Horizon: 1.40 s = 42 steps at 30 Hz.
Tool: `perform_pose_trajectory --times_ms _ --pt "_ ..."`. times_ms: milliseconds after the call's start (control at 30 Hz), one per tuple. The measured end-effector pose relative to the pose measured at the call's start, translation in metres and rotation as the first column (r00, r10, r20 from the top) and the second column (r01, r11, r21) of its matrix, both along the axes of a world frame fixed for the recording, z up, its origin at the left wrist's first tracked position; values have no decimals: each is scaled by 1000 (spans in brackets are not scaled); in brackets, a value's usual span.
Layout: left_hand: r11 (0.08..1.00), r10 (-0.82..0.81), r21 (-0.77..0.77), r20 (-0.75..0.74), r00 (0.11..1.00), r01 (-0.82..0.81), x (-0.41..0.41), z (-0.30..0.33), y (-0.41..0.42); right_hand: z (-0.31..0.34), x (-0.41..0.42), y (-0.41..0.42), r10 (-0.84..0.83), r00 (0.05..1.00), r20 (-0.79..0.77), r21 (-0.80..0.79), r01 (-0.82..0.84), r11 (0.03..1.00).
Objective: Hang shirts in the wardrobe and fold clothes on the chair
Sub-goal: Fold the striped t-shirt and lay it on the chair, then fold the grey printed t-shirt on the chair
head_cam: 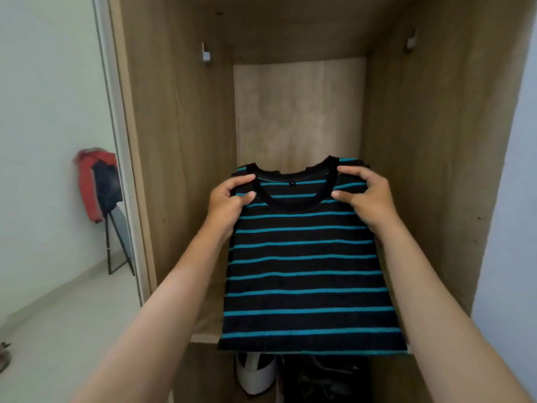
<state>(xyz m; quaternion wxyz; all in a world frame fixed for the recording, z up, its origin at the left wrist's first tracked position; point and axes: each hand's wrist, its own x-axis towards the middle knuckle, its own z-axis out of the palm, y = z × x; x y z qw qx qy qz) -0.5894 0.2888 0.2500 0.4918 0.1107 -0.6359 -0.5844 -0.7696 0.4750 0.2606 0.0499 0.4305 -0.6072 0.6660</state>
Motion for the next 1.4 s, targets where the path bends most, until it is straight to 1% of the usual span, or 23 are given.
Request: perform_pose_trajectory --times_ms 100,233,300,400,467,533,633,667,767,833,900,967,1033,1100,1167,1233,1267,1333,1400 --pt "997 -47 57 74 996 43 -35 -19 -37 -16 -27 -25 15 998 65 142 -24 990" --pt "990 -65 141 229 971 33 -65 -54 -70 -47 -56 -52 -3 987 163 352 -55 934" --pt "986 -57 167 280 958 9 -75 -68 -76 -60 -65 -60 -17 980 200 398 -65 915" --pt "983 -74 182 310 948 17 -83 -80 -79 -70 -75 -67 -62 973 220 388 -29 921" --pt "988 -73 155 341 937 21 -86 -83 -82 -71 -79 -68 -82 972 220 373 -7 928" --pt "995 -51 95 373 926 16 -87 -83 -82 -72 -81 -67 -113 974 194 397 27 917" --pt "998 -17 -53 450 893 45 -89 -84 -82 -70 -71 -60 -113 985 130 513 31 858" --pt "995 -6 -81 484 875 52 -89 -85 -83 -70 -68 -57 -98 989 107 543 24 839" --pt "992 52 -127 572 819 25 -84 -87 -84 -69 -51 -42 -73 995 69 588 19 809" --pt "988 92 -155 603 793 2 -77 -85 -83 -69 -40 -33 -102 995 7 576 80 813" --pt "989 66 -145 546 835 17 -61 -74 -61 -68 -22 -23 -128 990 -53 533 136 835" --pt "992 9 -114 470 883 50 -38 -66 -34 -66 6 -16 -126 990 -56 446 138 884" --pt "995 -17 -84 427 904 58 -7 -67 -2 -66 41 -11 -108 991 -74 377 128 918" --pt "998 -5 -57 411 912 31 37 -77 35 -73 81 -5 -62 993 -103 323 92 942" --pt "996 78 -74 383 921 -54 84 -95 69 -87 122 0 -1 995 -103 287 30 957" --pt "980 199 -68 333 922 -187 131 -119 99 -107 166 6 72 992 -103 279 -41 959" --pt "966 256 -39 321 912 -257 155 -134 111 -119 188 10 112 990 -89 273 -83 958" --pt "918 350 71 318 881 -390 203 -167 132 -145 235 17 202 978 -57 276 -179 944" --pt "848 428 157 364 827 -507 254 -204 150 -174 284 26 297 955 -18 305 -278 911"
